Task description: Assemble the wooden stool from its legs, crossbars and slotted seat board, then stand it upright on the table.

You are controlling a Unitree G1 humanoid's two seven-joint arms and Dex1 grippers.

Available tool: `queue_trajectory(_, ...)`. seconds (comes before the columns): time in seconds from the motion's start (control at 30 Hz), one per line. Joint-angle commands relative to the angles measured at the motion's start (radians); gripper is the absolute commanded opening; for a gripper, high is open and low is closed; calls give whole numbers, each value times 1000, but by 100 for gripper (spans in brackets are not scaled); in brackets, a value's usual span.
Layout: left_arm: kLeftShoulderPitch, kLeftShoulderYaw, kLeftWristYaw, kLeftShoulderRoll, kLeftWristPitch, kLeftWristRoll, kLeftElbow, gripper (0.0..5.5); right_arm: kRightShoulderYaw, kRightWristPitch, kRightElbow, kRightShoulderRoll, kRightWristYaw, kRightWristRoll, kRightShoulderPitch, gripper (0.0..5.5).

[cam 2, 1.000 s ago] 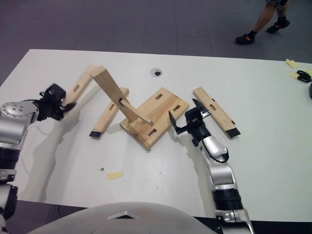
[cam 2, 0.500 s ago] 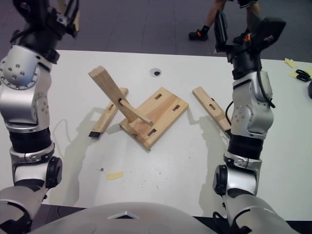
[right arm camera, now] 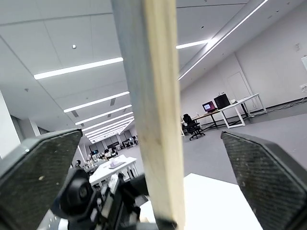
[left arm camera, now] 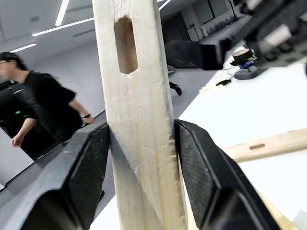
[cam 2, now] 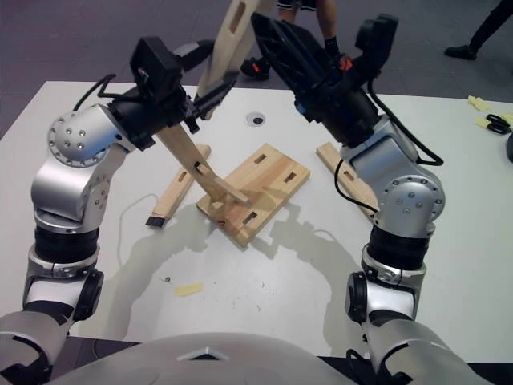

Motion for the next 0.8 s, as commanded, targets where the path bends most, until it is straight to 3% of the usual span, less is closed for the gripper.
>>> queue_trajectory(0.03, 29, -48, 6, 2, -11, 52, -28, 216, -27, -29, -28, 44, -118, 71, -48, 524)
queue_trajectory(0.33, 58, -87, 47, -42, -7, 108, -75, 216, -25, -46, -41, 78, -380, 68, 11, 397)
queue_trajectory(0.8, 59, -127, 56, -56, -65, 194, -33, 216, -2, -60, -63, 50, -357, 52, 33, 173)
